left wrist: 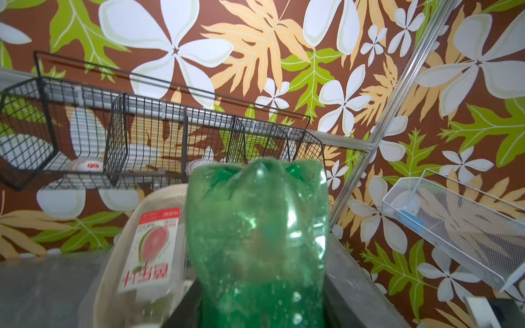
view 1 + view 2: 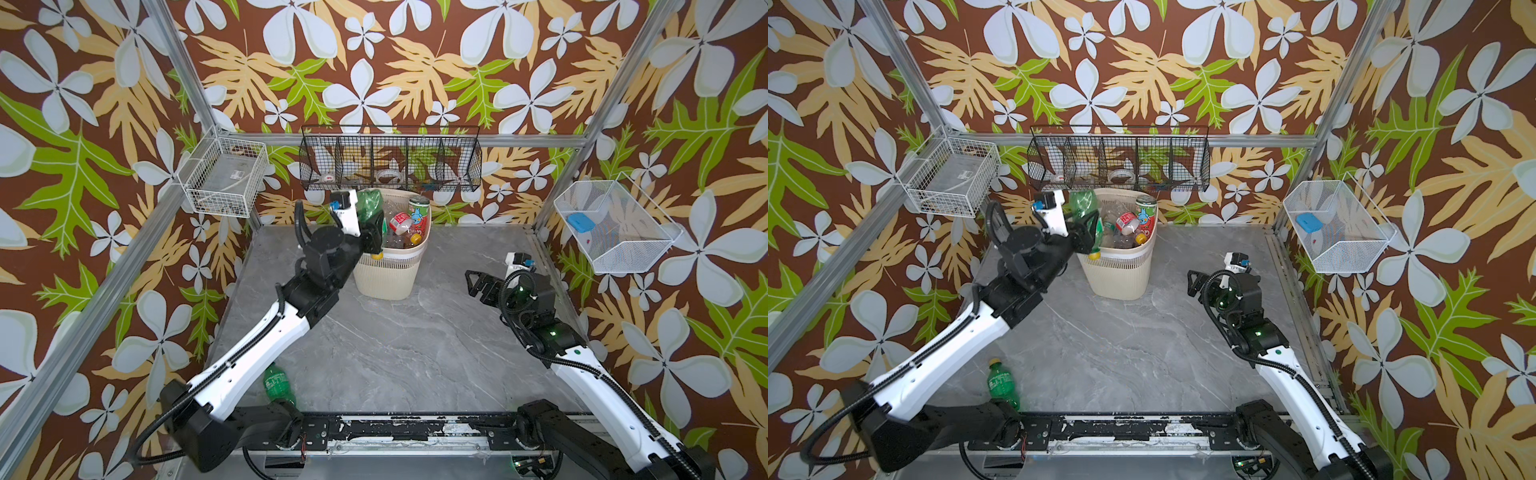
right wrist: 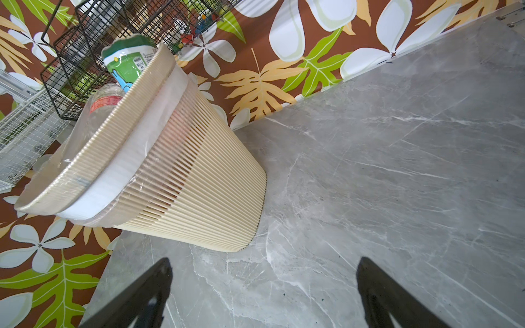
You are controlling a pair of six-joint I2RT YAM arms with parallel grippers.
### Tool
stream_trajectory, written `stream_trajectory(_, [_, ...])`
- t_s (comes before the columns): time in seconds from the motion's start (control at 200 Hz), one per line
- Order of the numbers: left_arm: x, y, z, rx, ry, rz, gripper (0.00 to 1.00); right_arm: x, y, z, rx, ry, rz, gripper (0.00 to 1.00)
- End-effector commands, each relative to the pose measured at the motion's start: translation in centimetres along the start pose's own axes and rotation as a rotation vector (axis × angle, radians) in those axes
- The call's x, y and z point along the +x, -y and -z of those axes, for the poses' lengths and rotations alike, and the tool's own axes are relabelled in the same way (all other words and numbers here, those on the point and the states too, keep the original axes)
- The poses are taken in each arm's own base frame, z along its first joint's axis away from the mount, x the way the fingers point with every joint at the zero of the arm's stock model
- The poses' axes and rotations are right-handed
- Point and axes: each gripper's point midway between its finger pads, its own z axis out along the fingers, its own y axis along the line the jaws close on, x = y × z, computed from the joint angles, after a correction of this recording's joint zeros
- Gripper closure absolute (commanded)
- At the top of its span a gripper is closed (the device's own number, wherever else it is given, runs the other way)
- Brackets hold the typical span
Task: Throw the plastic bottles in the bin
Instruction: Throw the plastic bottle into the trash bin.
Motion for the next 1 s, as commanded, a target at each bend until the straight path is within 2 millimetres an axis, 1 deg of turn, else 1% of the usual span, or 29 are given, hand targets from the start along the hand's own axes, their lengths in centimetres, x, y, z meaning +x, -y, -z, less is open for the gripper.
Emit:
stream_trajectory(0.0, [-0.1, 0.5, -3.2, 0.046, -0.041, -0.069, 0.55, -0.6, -0.3, 0.3, -0.002, 0.016, 0.007, 0.0])
stream_trajectory(0.075, [0.5, 0.2, -5.4, 0.039, -0.063, -0.08, 0.55, -0.6, -0.3, 0.4, -0.005, 0.017, 0.007, 0.01])
stream_trajectory(0.17, [1.2, 0.1, -7.1, 0.034, -0.088, -0.094, 0.55, -0.8, -0.4, 0.4, -0.007, 0.017, 0.009, 0.0])
stream_trajectory(0.34, [2.3, -1.2, -8.5, -0.001, -0.108, -0.103, 0.55, -1.0, -0.5, 0.4, -0.005, 0.021, 0.013, 0.0])
stream_trajectory(0.5, [3.8, -3.3, -9.3, -0.041, -0.137, -0.082, 0.55, -1.0, -0.6, 0.2, -0.009, 0.019, 0.013, 0.0])
stream_trajectory(0.52, [4.0, -3.5, -9.4, -0.045, -0.142, -0.079, 0.52, -0.9, -0.6, 0.2, -0.008, 0.017, 0.013, 0.0])
stream_trajectory(0.54, [4.2, -3.7, -9.5, -0.05, -0.146, -0.076, 0.47, -1.0, -0.6, 0.2, -0.009, 0.019, 0.013, 0.0])
stream_trajectory(0.621, [4.5, -4.4, -9.7, -0.078, -0.157, -0.071, 0.14, -1.1, -0.6, 0.2, -0.009, 0.02, 0.013, 0.0])
stream_trajectory(0.661, [4.4, -4.7, -9.7, -0.092, -0.158, -0.067, 0.01, -1.1, -0.7, 0.2, -0.011, 0.022, 0.015, 0.01])
stream_trajectory(0.671, [4.3, -4.7, -9.7, -0.094, -0.156, -0.066, 0.0, -1.1, -0.7, 0.2, -0.01, 0.021, 0.015, 0.0])
stream_trajectory(0.736, [3.8, -4.5, -9.5, -0.094, -0.151, -0.063, 0.0, -1.1, -0.6, 0.2, -0.007, 0.022, 0.017, 0.0])
stream_trajectory(0.851, [1.6, -4.5, -8.2, -0.107, -0.098, -0.053, 0.0, -1.2, -0.7, 0.2, -0.006, 0.024, 0.019, 0.0])
stream_trajectory(0.906, [0.2, -4.5, -7.0, -0.116, -0.058, -0.049, 0.0, -1.2, -0.6, 0.1, -0.005, 0.022, 0.02, 0.0])
stream_trajectory(0.926, [0.2, -4.7, -6.7, -0.122, -0.051, -0.048, 0.0, -1.2, -0.6, 0.1, -0.006, 0.022, 0.02, 0.0])
stream_trajectory(0.996, [-1.2, -5.0, -4.4, -0.134, 0.01, -0.042, 0.0, -1.2, -0.6, 0.1, -0.005, 0.023, 0.026, 0.01])
